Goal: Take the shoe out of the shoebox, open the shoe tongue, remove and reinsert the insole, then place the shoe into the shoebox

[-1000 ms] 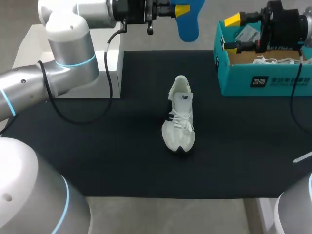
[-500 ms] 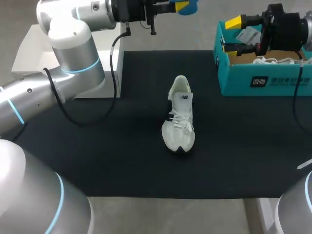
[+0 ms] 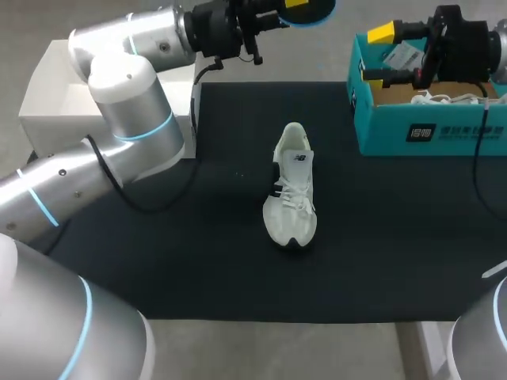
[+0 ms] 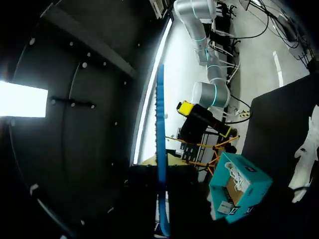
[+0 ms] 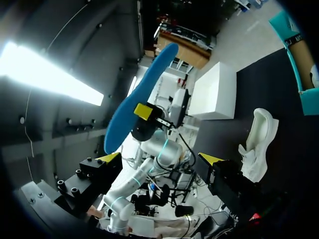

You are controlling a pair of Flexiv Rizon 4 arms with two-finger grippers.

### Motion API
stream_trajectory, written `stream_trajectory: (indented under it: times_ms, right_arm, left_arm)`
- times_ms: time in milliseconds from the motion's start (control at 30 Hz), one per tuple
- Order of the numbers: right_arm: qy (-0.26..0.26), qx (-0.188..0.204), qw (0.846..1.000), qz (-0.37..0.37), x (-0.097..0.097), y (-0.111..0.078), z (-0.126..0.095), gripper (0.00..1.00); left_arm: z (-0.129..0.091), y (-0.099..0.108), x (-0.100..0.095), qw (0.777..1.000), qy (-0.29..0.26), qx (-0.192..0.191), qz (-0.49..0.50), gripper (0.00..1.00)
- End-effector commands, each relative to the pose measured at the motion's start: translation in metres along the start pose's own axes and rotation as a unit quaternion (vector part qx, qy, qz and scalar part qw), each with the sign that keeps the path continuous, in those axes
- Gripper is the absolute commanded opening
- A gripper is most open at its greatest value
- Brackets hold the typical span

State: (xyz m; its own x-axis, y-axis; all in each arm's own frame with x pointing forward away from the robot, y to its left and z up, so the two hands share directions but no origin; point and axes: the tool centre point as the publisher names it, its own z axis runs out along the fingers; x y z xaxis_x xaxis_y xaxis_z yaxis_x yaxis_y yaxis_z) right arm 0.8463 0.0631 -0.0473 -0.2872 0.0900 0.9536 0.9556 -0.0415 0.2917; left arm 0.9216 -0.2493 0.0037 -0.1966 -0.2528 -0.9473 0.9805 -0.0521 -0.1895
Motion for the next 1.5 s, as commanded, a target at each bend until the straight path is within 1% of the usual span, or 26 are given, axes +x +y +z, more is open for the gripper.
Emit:
stream_trajectory:
  times_ms: [33, 133, 167, 200, 233, 267, 400, 433, 600, 700, 767, 800, 833, 867, 900, 1033, 1067, 1200, 1300, 1500]
  right_arm:
    - [-0.007, -0.004, 1.0, -0.006, 0.007, 0.003, 0.0, 1.0]
    - [-0.019, 0.004, 1.0, -0.015, 0.013, 0.009, -0.002, 1.0]
    - [-0.021, 0.007, 1.0, -0.016, 0.014, 0.011, -0.003, 1.0]
    - [-0.025, 0.01, 0.999, -0.018, 0.016, 0.013, -0.004, 1.0]
    - [-0.026, 0.011, 0.999, -0.019, 0.017, 0.015, -0.004, 1.0]
    - [-0.028, 0.011, 0.999, -0.02, 0.018, 0.017, -0.004, 1.0]
    - [-0.03, 0.016, 0.999, -0.026, 0.022, 0.021, 0.0, 1.0]
    - [-0.03, 0.016, 0.999, -0.027, 0.022, 0.022, 0.002, 1.0]
    - [-0.04, 0.02, 0.999, -0.022, 0.018, 0.025, 0.014, 1.0]
    - [-0.042, 0.016, 0.999, -0.018, 0.015, 0.029, 0.019, 0.82]
    - [-0.051, 0.017, 0.999, -0.011, 0.014, 0.031, 0.022, 0.79]
    - [-0.054, 0.016, 0.998, -0.001, 0.012, 0.031, 0.023, 0.69]
    - [-0.051, 0.016, 0.999, 0.011, 0.011, 0.032, 0.024, 0.54]
    - [-0.052, 0.016, 0.998, 0.024, 0.01, 0.032, 0.026, 0.48]
    - [-0.048, 0.019, 0.998, 0.028, 0.009, 0.032, 0.027, 0.45]
    - [-0.047, 0.039, 0.997, 0.044, 0.008, 0.031, 0.034, 0.46]
    - [-0.047, 0.04, 0.997, 0.045, 0.008, 0.031, 0.035, 0.47]
    - [-0.043, 0.044, 0.997, 0.048, 0.005, 0.03, 0.038, 0.48]
    - [-0.04, 0.055, 0.996, 0.052, 0.003, 0.029, 0.045, 0.49]
    - [-0.037, 0.061, 0.996, 0.055, -0.001, 0.029, 0.052, 0.48]
  left_arm:
    - [-0.005, 0.003, 0.015, 0.992, -0.004, 0.054, 0.114, 0.0]
    - [-0.006, 0.0, 0.022, 0.995, 0.023, 0.062, 0.08, 0.0]
    - [-0.007, -0.002, 0.024, 0.994, 0.045, 0.065, 0.076, 0.0]
    - [-0.007, -0.003, 0.026, 0.994, 0.061, 0.06, 0.062, 0.0]
    - [-0.008, -0.004, 0.027, 0.993, 0.074, 0.065, 0.065, 0.0]
    - [-0.008, -0.005, 0.027, 0.993, 0.082, 0.058, 0.058, 0.0]
    - [-0.007, -0.007, 0.026, 0.993, 0.097, 0.049, 0.053, 0.0]
    - [-0.006, -0.007, 0.026, 0.993, 0.094, 0.041, 0.06, 0.0]
    - [-0.003, -0.005, 0.026, 0.989, 0.117, 0.031, 0.089, 0.0]
    - [-0.001, -0.004, 0.029, 0.986, 0.125, 0.024, 0.105, 0.0]
    - [0.001, -0.002, 0.031, 0.985, 0.127, 0.02, 0.115, 0.0]
    - [0.002, -0.002, 0.031, 0.983, 0.131, 0.019, 0.124, 0.0]
    - [0.002, 0.0, 0.032, 0.98, 0.141, 0.02, 0.142, 0.0]
    - [0.003, 0.0, 0.033, 0.98, 0.139, 0.021, 0.141, 0.0]
    - [0.004, 0.001, 0.034, 0.98, 0.136, 0.021, 0.141, 0.0]
    - [0.004, 0.003, 0.038, 0.977, 0.147, 0.017, 0.156, 0.0]
    - [0.005, 0.003, 0.039, 0.979, 0.14, 0.014, 0.151, 0.0]
    - [0.006, 0.004, 0.042, 0.978, 0.146, 0.02, 0.149, 0.0]
    - [0.008, 0.005, 0.044, 0.978, 0.145, 0.021, 0.15, 0.0]
    - [0.017, 0.006, 0.046, 0.978, 0.14, 0.031, 0.153, 0.0]
